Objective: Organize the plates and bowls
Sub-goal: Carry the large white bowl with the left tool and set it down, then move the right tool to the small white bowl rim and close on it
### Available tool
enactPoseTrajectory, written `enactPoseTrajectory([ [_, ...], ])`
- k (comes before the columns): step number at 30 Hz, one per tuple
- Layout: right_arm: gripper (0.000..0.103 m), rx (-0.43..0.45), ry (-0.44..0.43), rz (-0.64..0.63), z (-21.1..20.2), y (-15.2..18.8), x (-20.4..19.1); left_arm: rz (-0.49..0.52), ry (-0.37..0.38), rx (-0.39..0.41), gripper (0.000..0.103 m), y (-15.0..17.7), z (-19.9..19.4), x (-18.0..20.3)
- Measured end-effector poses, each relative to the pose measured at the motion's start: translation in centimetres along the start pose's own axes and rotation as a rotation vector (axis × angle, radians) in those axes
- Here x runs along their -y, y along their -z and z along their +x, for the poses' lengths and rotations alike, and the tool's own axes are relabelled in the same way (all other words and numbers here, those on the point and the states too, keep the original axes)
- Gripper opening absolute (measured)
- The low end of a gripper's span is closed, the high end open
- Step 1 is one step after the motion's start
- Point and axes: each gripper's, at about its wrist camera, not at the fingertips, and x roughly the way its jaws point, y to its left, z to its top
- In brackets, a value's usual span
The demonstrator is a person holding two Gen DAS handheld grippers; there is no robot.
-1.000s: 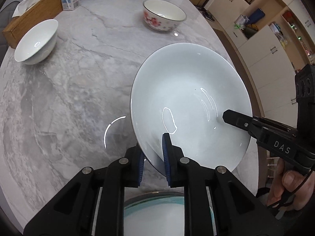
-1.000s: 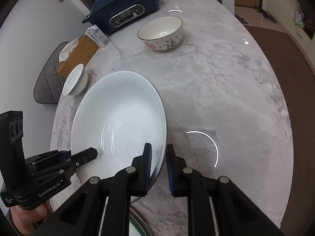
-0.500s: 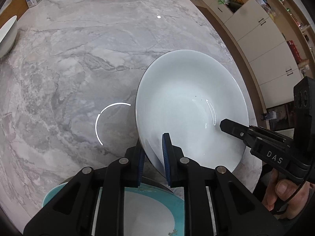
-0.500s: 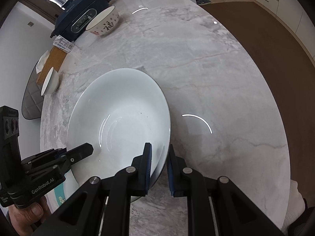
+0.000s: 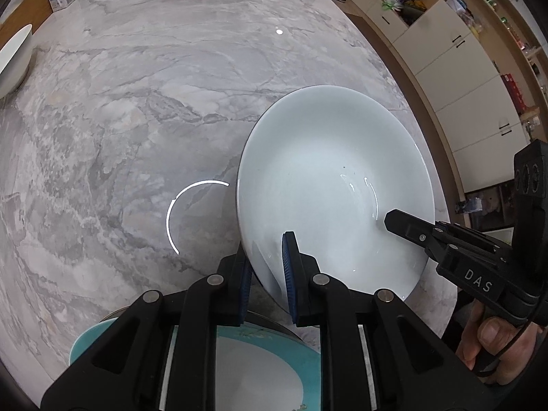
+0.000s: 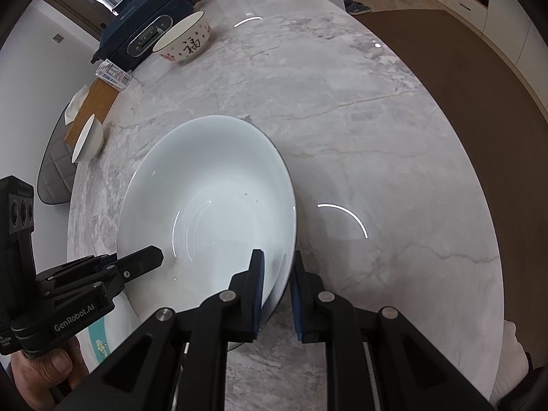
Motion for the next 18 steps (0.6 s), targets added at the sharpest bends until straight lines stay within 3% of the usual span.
enactPoseTrajectory([
  [2, 0.020, -0.003, -0.008, 0.000, 0.0, 0.0, 0.0, -0.003, 0.004, 0.004, 0.017, 0.6, -0.8, -0.2],
  [3, 0.024, -0.002, -0.010, 0.003, 0.0, 0.1, -0.1, -0.005, 0.009, 0.006, 0.026, 0.7, -1.0, -0.2],
  [4, 0.030, 0.003, -0.014, 0.006, -0.2, 0.1, 0.0, -0.006, 0.011, 0.012, 0.049, 0.6, -1.3, -0.2],
  [6, 0.061, 0.029, -0.012, 0.004, -0.7, 0.1, -0.1, -0.007, 0.031, 0.055, 0.075, 0.8, -2.4, -0.3],
  [9, 0.080, 0.076, -0.004, 0.001, -2.1, 0.2, 0.2, -0.014, 0.039, 0.087, 0.078, 1.2, -4.0, -0.7],
  [11, 0.089, 0.096, -0.005, 0.017, -2.9, 0.1, 0.7, -0.032, 0.050, 0.099, 0.103, 1.5, -5.1, -1.2],
  [14, 0.103, 0.144, 0.002, 0.035, -4.8, -0.3, 1.3, -0.049, 0.078, 0.114, 0.103, 2.3, -7.1, -2.4],
  [18, 0.103, 0.189, 0.020, -0.029, -7.2, -2.0, 0.4, -0.092, 0.062, 0.150, 0.103, 3.0, -9.4, -4.9],
])
